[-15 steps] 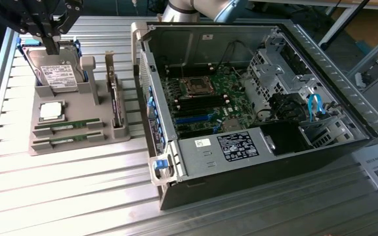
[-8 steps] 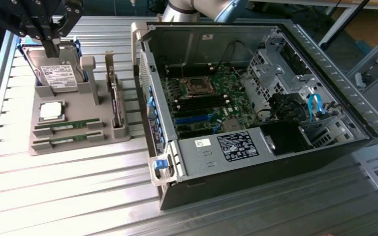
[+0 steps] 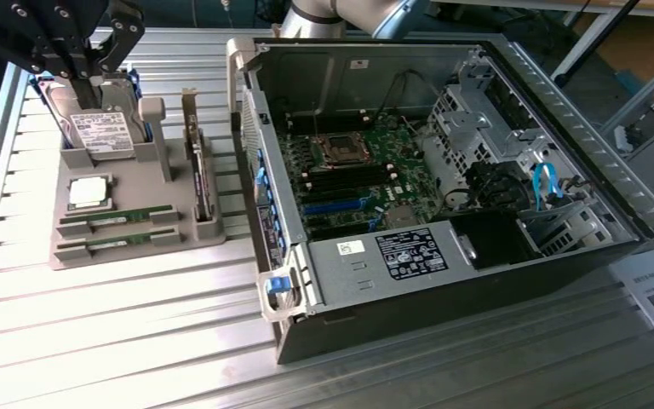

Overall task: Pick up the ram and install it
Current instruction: 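Reach for the ram, then pick up the ram and move it above insertion slot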

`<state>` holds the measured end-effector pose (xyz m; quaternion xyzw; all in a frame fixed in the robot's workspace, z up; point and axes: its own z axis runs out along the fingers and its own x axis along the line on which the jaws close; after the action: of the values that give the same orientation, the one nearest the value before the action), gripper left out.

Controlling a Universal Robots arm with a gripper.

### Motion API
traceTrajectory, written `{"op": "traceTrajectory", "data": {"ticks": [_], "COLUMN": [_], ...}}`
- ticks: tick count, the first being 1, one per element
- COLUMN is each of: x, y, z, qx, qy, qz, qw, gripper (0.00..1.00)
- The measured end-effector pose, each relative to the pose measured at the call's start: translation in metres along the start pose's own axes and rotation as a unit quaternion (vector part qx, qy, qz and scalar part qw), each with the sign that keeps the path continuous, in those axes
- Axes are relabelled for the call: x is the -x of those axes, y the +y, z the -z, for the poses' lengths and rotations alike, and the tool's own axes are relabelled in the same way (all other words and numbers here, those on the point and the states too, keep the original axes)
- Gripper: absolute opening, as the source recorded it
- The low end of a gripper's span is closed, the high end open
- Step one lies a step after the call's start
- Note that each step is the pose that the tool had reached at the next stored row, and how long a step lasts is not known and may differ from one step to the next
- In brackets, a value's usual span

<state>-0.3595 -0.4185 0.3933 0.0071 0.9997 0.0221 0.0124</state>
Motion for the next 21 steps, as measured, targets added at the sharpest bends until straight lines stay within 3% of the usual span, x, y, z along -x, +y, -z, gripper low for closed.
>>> {"op": "traceTrajectory", "data": {"ticks": [18, 21], "x": [0.0, 0.0], "y": [0.0, 0.0], "z": [0.0, -0.0001], "qx": [0.0, 0.0009], "qy": [0.0, 0.0015], "qz": [0.0, 0.034], "qw": [1.0, 0.9994], "gripper": [0.1, 0.1]}}
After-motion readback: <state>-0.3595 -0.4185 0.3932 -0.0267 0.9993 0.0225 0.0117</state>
